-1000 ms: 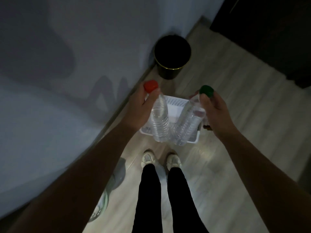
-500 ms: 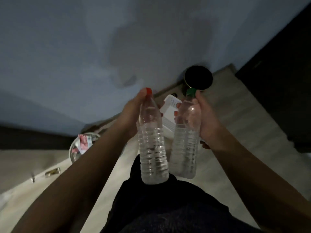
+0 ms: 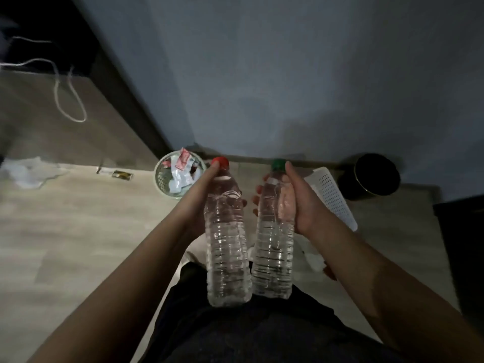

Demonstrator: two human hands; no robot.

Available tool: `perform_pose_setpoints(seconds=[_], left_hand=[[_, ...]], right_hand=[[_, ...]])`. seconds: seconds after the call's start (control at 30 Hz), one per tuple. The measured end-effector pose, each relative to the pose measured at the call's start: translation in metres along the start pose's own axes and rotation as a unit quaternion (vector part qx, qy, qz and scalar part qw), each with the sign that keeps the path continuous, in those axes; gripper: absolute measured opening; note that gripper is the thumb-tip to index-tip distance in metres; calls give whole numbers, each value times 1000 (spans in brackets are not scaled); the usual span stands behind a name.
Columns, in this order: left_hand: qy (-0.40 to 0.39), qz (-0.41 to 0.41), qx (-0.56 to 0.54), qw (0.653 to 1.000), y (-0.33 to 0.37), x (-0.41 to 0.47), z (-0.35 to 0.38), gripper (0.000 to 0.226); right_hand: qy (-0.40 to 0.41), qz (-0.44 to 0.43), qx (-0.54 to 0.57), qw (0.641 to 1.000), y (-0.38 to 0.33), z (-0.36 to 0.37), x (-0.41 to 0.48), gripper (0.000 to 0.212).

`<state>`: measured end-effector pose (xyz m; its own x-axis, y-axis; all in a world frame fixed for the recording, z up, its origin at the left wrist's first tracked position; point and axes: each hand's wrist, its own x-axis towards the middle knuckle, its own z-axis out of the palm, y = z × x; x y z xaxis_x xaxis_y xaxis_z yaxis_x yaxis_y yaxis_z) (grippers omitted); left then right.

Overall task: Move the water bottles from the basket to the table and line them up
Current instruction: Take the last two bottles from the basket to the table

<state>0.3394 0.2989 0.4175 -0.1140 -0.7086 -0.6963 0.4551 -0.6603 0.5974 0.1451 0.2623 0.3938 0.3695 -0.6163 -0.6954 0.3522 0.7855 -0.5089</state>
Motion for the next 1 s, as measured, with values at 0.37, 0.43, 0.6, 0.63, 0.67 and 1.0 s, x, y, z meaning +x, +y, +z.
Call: perform_pose_setpoints(seconds=[0.37,0.43,0.6,0.63,0.67,1.0], left_hand=[[41,74,-123,989,-3,-115,-179,40],[64,88,-140,984,-6,-139,-222,38],[112,99,-170,974,-8,-193,-313,44],[118,103,-176,972,-6,-203,-327,44],[124,108,-182,969,-5,-211,-341,44],[173,162,-256,937,12,-247,-459,44]], right_hand=[[-91,45,-118,988,128,178,20,53],[-99,51,-141,984,164,215,25,54],[-135,63,-195,969,230,298,23,54],[-138,66,-202,967,240,313,23,53],[-141,71,-208,965,250,327,25,55],[-207,120,-302,923,306,450,65,57]])
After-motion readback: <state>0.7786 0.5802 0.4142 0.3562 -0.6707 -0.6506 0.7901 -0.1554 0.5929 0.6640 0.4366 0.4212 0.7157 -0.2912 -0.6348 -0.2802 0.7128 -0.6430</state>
